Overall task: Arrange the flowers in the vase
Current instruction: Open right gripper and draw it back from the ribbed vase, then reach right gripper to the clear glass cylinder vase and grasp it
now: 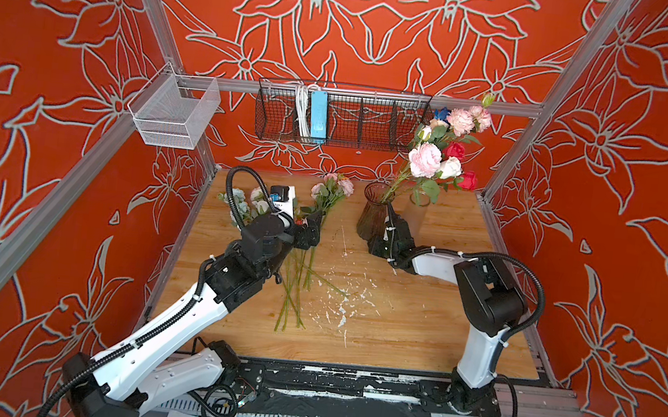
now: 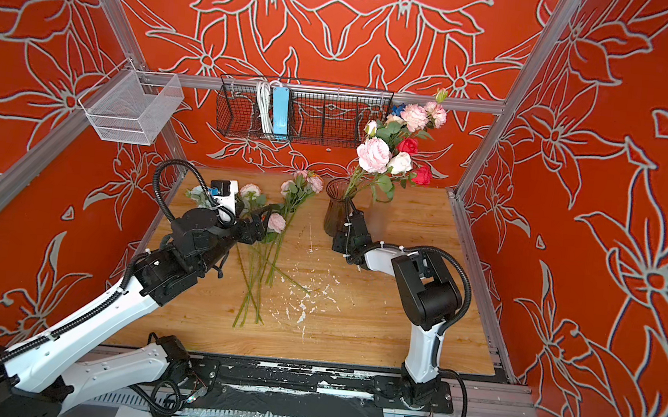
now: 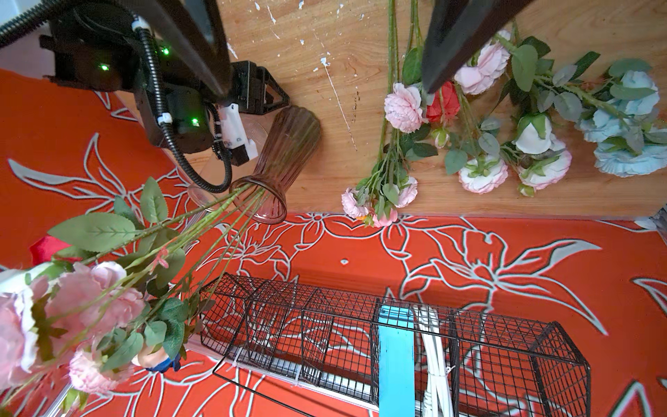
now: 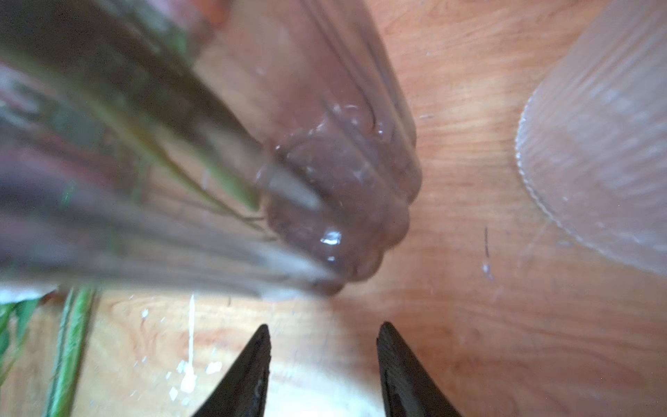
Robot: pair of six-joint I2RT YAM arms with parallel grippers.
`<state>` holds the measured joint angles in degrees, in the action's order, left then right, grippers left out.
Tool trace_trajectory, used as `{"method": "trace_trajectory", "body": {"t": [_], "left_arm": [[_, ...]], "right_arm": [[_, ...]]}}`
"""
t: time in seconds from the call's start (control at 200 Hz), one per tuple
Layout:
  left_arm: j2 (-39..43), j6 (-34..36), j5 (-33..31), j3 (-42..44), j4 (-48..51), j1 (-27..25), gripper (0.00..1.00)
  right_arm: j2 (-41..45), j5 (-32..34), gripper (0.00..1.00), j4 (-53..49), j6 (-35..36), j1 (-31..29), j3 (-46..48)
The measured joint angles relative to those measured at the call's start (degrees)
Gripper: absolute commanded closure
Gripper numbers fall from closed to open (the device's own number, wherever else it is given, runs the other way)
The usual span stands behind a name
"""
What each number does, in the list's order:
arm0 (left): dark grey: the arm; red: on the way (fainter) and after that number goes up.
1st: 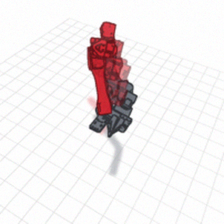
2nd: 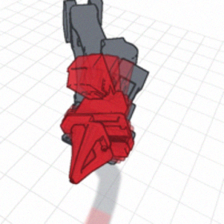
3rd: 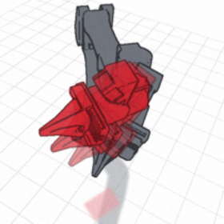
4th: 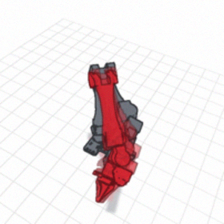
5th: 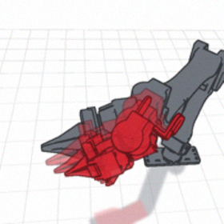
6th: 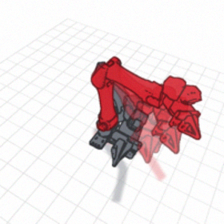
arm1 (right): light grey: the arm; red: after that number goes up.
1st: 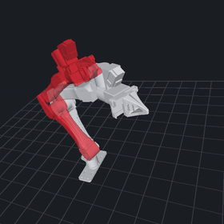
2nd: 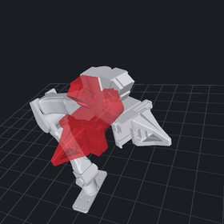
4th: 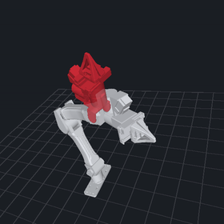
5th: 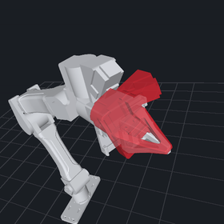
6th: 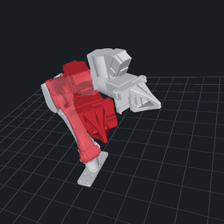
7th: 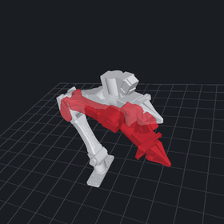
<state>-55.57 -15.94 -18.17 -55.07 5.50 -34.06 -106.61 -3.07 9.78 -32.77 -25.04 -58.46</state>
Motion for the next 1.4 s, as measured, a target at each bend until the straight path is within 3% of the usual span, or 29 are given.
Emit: {"method": "trace_trajectory", "body": {"t": [0.3, 0.58, 0.681, 0.806, 1.006, 1.206, 1.401], "left_arm": [[0.0, -0.6, 0.3, 0.0, 0.0, 0.0, 0.17], [0.0, -1.0, 0.3, 0.0, 0.0, 0.3, 0.17], [0.0, -1.2, 0.5, 0.0, 0.0, 0.4, 0.17], [0.0, -1.3, 0.6, 0.0, 0.0, 0.5, 0.17], [-0.2, -1.7, 1.0, 0.0, 0.0, 0.7, 0.17], [-0.7, -2.0, 1.5, 0.0, -0.1, 0.7, 0.17], [-2.7, -2.1, 1.7, 0.0, 0.0, 0.8, 0.17]], "right_arm": [[20.8, 0.8, 0.49, -5.2, -0.1, 0.0, 8.8], [49.1, 10.9, 0.49, -21.4, -2.5, 1.4, 15.1], [53.6, 12.9, 0.48, -26.7, -2.4, 5.1, 13.4], [50.5, 12.2, 0.45, -31.8, -1.9, 10.9, 6.5], [36.0, 5.5, 0.40, -35.5, -1.4, 17.5, -9.1], [21.2, -0.4, 0.41, -37.7, -0.9, 20.4, -22.1], [12.4, -3.1, 0.43, -39.9, -0.7, 21.0, -28.7]]}}
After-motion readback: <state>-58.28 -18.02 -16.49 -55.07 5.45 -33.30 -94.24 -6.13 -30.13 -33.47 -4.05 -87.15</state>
